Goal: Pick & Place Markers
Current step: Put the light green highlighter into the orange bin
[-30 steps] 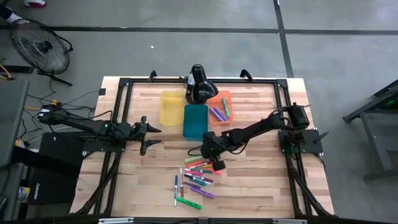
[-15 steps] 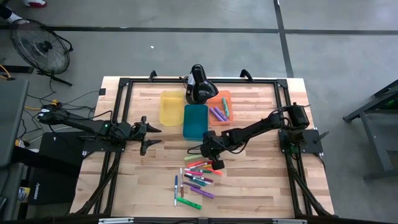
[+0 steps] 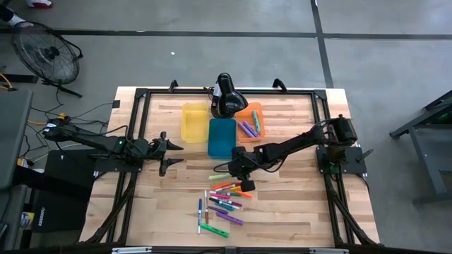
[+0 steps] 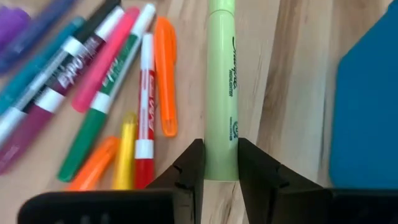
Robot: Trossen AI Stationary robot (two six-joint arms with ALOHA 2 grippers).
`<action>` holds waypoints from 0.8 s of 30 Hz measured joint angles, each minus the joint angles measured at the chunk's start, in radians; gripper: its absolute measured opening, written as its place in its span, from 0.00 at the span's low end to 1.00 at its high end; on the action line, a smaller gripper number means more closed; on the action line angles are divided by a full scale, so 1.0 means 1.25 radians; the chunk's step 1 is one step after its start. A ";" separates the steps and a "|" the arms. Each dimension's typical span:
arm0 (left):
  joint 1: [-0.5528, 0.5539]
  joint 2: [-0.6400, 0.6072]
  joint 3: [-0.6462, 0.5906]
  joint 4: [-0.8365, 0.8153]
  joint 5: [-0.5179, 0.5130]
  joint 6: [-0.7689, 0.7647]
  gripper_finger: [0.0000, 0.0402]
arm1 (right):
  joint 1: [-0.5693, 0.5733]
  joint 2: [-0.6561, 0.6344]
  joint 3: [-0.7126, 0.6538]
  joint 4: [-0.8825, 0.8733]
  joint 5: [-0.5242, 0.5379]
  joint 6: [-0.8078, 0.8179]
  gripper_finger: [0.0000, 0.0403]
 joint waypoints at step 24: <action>0.000 0.000 -0.001 0.012 -0.001 0.005 0.56 | -0.065 -0.315 0.001 -0.486 0.310 0.519 0.16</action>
